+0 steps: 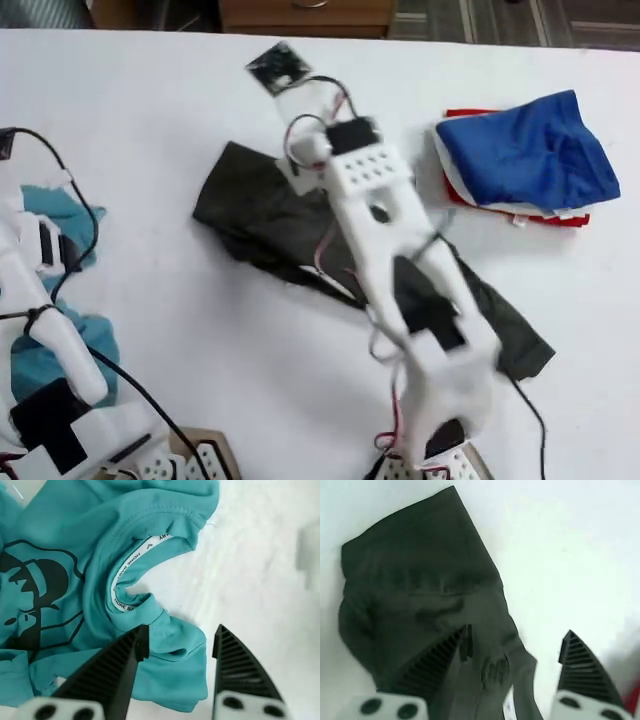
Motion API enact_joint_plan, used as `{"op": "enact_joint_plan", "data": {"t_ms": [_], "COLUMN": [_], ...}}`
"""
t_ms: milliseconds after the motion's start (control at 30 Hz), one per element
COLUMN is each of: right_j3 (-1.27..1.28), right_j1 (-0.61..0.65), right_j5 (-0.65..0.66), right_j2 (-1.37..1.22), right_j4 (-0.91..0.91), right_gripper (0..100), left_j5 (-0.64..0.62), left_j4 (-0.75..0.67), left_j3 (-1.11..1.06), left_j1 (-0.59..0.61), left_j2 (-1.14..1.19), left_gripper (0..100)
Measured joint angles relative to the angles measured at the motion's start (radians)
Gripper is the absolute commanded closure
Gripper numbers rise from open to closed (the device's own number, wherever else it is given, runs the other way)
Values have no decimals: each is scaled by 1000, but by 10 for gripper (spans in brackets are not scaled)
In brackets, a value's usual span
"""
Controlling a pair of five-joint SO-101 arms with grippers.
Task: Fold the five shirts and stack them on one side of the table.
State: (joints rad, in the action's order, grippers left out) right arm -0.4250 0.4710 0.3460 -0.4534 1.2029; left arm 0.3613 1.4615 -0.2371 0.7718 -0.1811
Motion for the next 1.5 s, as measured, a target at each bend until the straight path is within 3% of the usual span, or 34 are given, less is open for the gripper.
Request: {"op": "enact_joint_plan", "data": {"t_ms": [200, 633, 800, 900, 933, 1000, 1067, 1300, 1500], "right_j3": [-282, -740, -829, -838, -838, -845, -856, -944, -1171], "right_j1": [55, 120, 121, 121, 121, 121, 118, 114, 87], "right_j5": [0, 0, 0, 23, 52, 112, 132, 141, 141], "right_j2": [-327, -743, -783, -787, -787, -787, -787, -789, -749], "right_j4": [0, 2, 60, 95, 112, 135, 160, 296, 502], "right_gripper": [717, 716, 748, 969, 994, 942, 988, 979, 979], "left_j5": [2, 2, 2, 2, 2, 2, 2, 2, 2], "left_j4": [2, 2, 2, 2, 2, 2, 11, 35, 35], "left_j3": [0, 0, 0, 0, 0, 0, 0, 0, 0], "left_j1": [35, 95, 95, 95, 95, 95, 95, 95, 95], "left_j2": [0, 0, 0, 0, 0, 0, 0, 0, 0], "left_gripper": [774, 774, 774, 774, 774, 774, 774, 774, 774]}}
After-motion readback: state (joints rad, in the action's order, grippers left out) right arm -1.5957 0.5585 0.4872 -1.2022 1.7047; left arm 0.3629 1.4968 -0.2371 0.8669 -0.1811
